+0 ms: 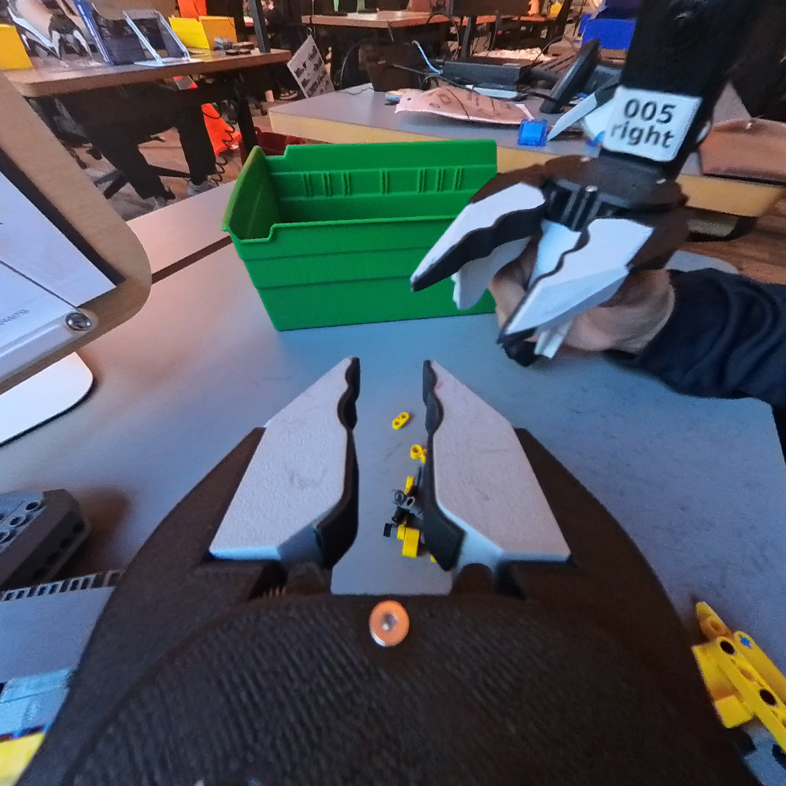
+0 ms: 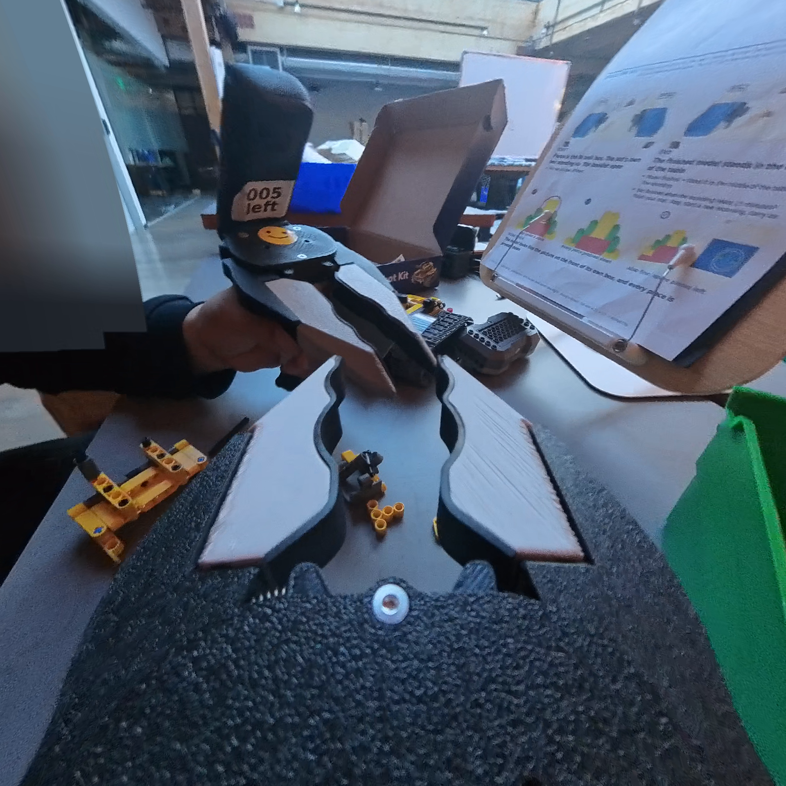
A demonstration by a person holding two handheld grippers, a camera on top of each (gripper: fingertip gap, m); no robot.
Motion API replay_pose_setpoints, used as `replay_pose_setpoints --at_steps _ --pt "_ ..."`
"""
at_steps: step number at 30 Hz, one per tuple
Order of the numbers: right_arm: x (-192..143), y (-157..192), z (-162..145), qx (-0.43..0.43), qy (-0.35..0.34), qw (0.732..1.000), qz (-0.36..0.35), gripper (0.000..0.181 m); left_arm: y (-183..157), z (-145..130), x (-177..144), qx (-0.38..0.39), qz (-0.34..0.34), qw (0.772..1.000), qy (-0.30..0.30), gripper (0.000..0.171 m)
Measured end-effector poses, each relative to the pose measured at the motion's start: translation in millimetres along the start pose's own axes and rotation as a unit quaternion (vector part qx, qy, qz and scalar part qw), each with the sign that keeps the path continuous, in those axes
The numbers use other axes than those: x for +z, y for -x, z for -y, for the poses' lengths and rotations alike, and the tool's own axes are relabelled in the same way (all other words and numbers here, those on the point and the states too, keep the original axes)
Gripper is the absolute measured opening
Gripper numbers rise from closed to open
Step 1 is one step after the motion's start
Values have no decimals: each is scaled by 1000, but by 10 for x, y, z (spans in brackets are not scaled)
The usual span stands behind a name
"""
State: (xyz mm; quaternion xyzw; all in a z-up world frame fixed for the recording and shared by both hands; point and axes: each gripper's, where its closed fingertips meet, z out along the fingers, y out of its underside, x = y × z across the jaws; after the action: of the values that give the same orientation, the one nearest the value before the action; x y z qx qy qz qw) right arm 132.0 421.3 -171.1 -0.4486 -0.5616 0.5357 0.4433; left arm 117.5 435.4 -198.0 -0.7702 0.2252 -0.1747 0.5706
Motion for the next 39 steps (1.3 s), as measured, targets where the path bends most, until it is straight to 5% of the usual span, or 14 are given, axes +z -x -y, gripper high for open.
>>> replay_pose_setpoints --at_steps 7,15,20,35,39 --pt "96 -63 -251 -1 51 999 -12 45 -57 -230 -38 20 10 997 73 33" --pt "90 -88 -347 -15 79 997 -9 42 -81 -814 -147 -6 -3 980 201 37" --pt "96 -86 -370 -22 87 996 -10 40 -102 -1026 -89 21 -26 966 257 26" --pt "354 -214 -433 -50 108 992 -47 15 -29 -885 -57 122 15 970 212 5" --pt "437 -177 -444 -63 115 991 -32 16 -34 -656 -56 157 43 975 152 6"
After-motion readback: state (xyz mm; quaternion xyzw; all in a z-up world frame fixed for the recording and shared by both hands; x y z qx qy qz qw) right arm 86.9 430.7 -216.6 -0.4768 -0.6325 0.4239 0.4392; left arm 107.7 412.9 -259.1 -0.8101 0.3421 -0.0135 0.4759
